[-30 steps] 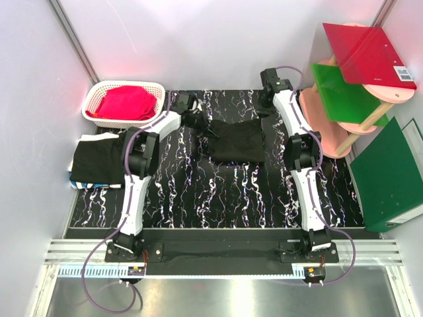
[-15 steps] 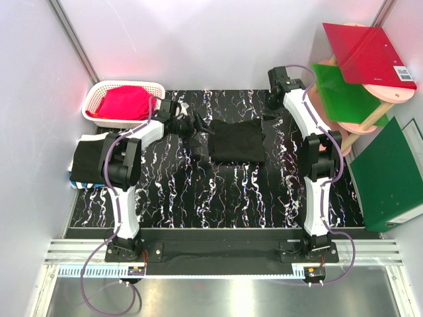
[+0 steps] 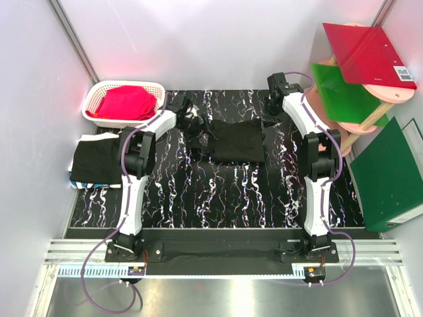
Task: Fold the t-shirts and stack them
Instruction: Put the neatly folded tshirt into the corner of the board with the left arm
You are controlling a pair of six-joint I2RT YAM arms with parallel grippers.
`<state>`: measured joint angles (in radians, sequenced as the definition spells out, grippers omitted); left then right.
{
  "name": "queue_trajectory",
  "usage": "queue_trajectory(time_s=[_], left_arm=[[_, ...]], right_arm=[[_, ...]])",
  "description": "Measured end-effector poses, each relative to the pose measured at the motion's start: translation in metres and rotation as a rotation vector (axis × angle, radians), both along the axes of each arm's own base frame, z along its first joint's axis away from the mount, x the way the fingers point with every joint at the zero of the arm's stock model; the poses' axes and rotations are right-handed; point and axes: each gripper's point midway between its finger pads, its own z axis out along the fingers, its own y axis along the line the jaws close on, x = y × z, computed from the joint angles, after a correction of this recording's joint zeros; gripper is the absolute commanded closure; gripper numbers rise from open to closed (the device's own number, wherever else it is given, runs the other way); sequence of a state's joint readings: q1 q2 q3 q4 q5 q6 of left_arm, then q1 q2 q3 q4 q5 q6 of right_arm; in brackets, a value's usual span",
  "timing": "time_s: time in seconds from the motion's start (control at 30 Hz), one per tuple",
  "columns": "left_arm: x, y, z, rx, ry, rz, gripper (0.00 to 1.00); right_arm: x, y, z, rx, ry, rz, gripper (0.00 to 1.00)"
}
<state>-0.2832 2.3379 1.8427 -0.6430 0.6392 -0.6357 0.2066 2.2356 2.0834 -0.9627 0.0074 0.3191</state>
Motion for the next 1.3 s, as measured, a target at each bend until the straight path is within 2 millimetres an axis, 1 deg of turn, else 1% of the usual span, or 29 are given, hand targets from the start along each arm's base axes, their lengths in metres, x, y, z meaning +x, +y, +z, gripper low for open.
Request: queue_trajectory(time_s=[0.1, 0.2, 0.3, 0.37, 0.4, 0.43, 0.47, 0.57, 0.63, 0.8, 0.93, 1.03, 1.17, 1.3], left_arm=[[-0.001, -0.010, -0.001, 0.031, -0.001, -0.041, 0.18], [-0.003, -0.027, -0.003, 0.057, -0.011, -0.095, 0.22], [-0.011, -0.043, -0.006, 0.071, -0.016, -0.148, 0.32], [-0.016, -0.050, -0.008, 0.074, -0.011, -0.171, 0.37], [-0.019, -0.051, -0.010, 0.077, -0.005, -0.180, 0.42], [-0.021, -0.052, -0.010, 0.078, -0.002, -0.188, 0.54], [-0.022, -0.052, -0.011, 0.078, 0.000, -0.196, 1.00], [-0.029, -0.050, -0.021, 0.074, 0.034, -0.214, 1.00], [-0.034, -0.051, -0.021, 0.037, 0.063, -0.223, 1.00], [-0.040, -0.042, -0.022, 0.030, 0.088, -0.219, 1.00], [-0.057, -0.021, -0.022, 0.107, 0.103, -0.214, 1.00], [-0.073, 0.007, -0.021, 0.210, 0.114, -0.204, 1.00], [-0.088, 0.058, -0.016, 0.373, 0.119, -0.161, 1.00], [-0.091, 0.112, -0.003, 0.499, 0.113, -0.073, 1.00]], right_arm=[[0.000, 0.001, 0.000, 0.009, 0.001, 0.001, 1.00], [0.000, 0.002, 0.000, 0.023, 0.004, 0.004, 1.00], [-0.001, 0.003, 0.000, 0.029, 0.008, 0.003, 1.00], [-0.003, 0.004, -0.002, 0.032, 0.013, 0.004, 1.00], [-0.004, 0.004, -0.003, 0.033, 0.018, 0.005, 1.00], [-0.006, 0.003, -0.004, 0.032, 0.021, 0.005, 1.00], [-0.008, 0.003, -0.005, 0.031, 0.027, 0.005, 1.00], [-0.015, 0.002, -0.010, 0.028, 0.046, 0.005, 1.00], [-0.019, 0.002, -0.012, 0.030, 0.056, 0.004, 1.00], [-0.029, 0.002, -0.014, 0.042, 0.074, 0.004, 1.00], [-0.036, 0.001, -0.008, 0.048, 0.063, 0.004, 1.00], [-0.041, 0.002, -0.004, 0.060, 0.058, 0.008, 1.00], [-0.046, 0.004, -0.001, 0.075, 0.054, 0.013, 1.00], [-0.051, 0.007, -0.002, 0.095, 0.064, 0.021, 1.00]])
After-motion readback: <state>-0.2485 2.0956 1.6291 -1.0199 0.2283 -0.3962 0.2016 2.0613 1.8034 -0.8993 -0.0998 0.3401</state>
